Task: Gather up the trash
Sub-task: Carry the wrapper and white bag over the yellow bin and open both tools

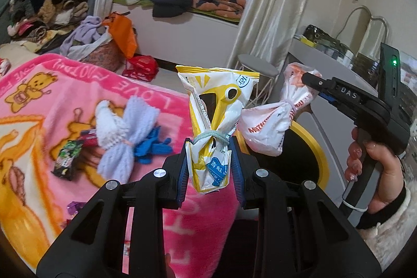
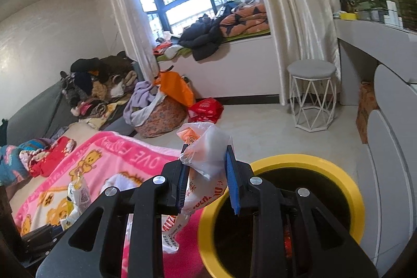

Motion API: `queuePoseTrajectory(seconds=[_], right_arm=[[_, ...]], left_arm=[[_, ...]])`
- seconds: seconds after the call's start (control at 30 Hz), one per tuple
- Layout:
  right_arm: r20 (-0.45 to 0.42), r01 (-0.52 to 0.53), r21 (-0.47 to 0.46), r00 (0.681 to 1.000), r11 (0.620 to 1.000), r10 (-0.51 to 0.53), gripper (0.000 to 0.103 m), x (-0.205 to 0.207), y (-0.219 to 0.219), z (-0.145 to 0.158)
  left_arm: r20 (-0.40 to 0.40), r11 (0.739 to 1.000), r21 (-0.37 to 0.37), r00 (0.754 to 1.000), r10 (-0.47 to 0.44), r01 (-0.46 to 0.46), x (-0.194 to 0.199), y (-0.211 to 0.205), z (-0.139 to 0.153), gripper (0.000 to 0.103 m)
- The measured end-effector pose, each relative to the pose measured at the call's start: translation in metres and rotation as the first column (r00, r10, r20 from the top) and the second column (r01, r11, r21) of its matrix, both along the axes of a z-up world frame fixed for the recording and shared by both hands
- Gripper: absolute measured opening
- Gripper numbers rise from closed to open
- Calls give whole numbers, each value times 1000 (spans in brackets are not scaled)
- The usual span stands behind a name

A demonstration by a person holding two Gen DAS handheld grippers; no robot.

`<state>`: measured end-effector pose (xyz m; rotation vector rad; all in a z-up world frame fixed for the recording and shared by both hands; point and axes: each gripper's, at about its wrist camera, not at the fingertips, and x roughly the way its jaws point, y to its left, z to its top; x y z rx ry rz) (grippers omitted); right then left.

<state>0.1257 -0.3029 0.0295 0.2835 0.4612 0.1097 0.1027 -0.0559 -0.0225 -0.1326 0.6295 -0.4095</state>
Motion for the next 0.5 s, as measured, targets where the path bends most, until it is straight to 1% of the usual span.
queuePoseTrajectory(seconds=[0.5], right_arm=[[-14,116,-22,993,993,-116,25,-2,-41,-15]], left_arm=[[-2,995,31,996,-90,90,7,-44,-4,23]])
